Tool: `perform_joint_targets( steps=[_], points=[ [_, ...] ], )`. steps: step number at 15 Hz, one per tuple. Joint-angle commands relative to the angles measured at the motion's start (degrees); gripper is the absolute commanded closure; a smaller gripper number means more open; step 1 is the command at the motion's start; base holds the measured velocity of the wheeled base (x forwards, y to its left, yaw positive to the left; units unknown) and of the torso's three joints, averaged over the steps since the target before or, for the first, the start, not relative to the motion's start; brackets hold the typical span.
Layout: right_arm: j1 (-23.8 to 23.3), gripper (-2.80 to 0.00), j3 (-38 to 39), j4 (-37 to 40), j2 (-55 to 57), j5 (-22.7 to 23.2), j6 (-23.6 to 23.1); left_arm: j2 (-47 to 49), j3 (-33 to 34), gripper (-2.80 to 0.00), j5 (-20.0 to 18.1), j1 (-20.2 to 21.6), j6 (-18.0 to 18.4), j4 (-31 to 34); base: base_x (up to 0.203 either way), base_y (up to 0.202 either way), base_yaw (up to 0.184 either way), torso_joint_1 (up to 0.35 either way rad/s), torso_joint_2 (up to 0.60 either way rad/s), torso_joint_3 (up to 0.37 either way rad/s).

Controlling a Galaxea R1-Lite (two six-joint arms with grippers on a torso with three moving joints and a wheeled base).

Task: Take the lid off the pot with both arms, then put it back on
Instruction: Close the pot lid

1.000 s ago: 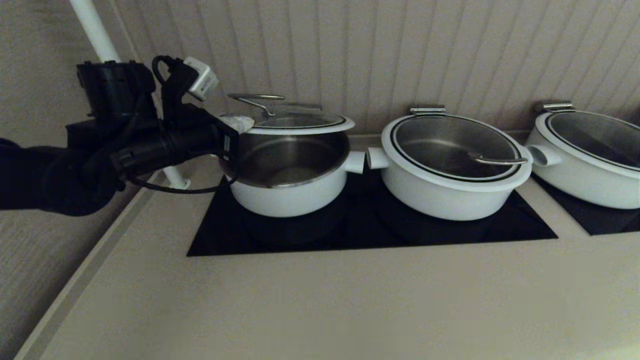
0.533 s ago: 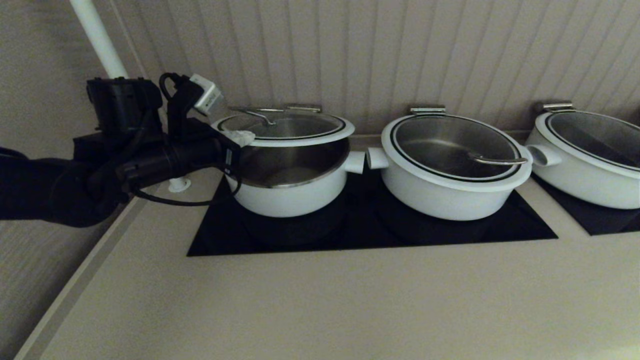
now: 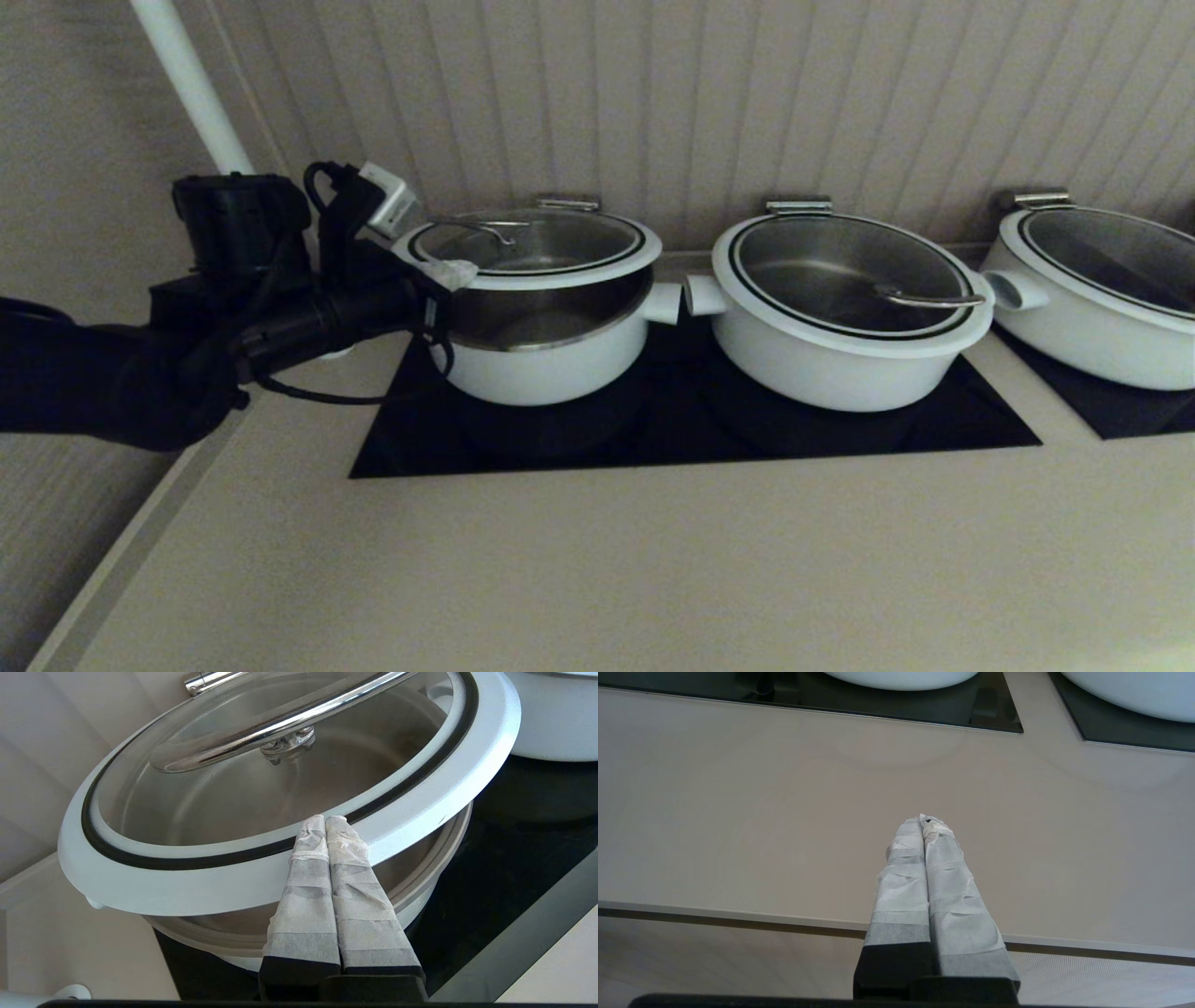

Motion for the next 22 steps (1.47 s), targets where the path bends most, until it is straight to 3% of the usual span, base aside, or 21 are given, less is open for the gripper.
perform_joint_targets(
  steps=[1,7,12,22],
  points=[
    [0.0,0.00,0.0,0.0,0.0,0.0,-0.1,1.2,0.8,0.00,-0.1,0.0,0.0,-1.3,0.000,0.000,0.000,0.000,0.00,0.000],
    [0.0,0.00,0.0,0.0,0.0,0.0,-0.1,2.2,1.3,0.00,0.0,0.0,0.1,-2.3,0.000,0.000,0.000,0.000,0.00,0.000],
    [0.0,0.00,0.0,0.0,0.0,0.0,-0.1,3.2,4.7,0.00,0.2,0.0,0.2,-7.2,0.000,0.000,0.000,0.000,0.00,0.000],
    [0.0,0.00,-0.1,0.0,0.0,0.0,-0.1,3.0,7.8,0.00,0.2,0.7,0.4,-8.1,0.000,0.000,0.000,0.000,0.00,0.000]
  ],
)
